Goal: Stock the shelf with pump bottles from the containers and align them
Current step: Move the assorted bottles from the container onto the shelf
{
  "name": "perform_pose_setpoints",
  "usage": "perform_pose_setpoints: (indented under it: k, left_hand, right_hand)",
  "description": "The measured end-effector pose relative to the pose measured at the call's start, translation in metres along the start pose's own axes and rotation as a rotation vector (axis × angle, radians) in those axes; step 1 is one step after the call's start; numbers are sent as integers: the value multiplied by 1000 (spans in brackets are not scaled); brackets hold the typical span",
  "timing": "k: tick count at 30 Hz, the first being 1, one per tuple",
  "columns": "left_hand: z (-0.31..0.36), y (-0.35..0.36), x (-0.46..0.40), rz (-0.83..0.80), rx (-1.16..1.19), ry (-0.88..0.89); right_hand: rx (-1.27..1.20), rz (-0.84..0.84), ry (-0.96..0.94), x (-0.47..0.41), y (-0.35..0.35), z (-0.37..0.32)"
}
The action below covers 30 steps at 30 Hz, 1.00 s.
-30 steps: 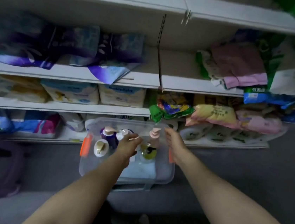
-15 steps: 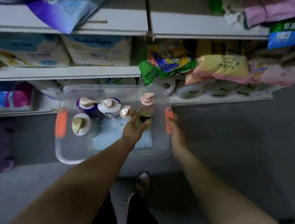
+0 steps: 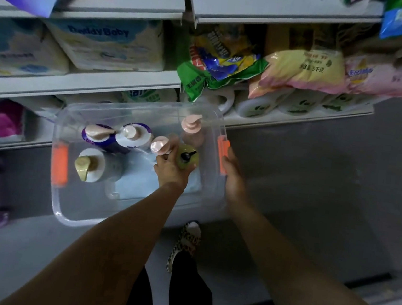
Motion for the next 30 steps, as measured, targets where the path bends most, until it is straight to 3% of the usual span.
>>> perform_pose_setpoints:
  k: [6, 13, 20, 30]
  left_hand:
    - [4, -2, -5, 60, 110, -4]
    - [-4, 7, -1, 18, 340, -45]
    - [-24, 17, -4, -34, 132, -68]
    - [-21, 17, -8, -94, 322, -26]
  right_hand:
    - [-23, -43, -15, 4, 1, -1]
    - [1, -41, -8, 7, 2, -6]
    - [-2, -51, -70, 3, 4, -5]
    - [74, -65, -45, -4, 1, 2]
Point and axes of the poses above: each hand's wrist, its own x-axis away from the middle knuckle, its own y-axis out of the palm, z = x × y, the point moved 8 cm from there along -x, towards the middle knuckle, and after that the axes turned 2 degrees about -z, right-handed, at the moved point
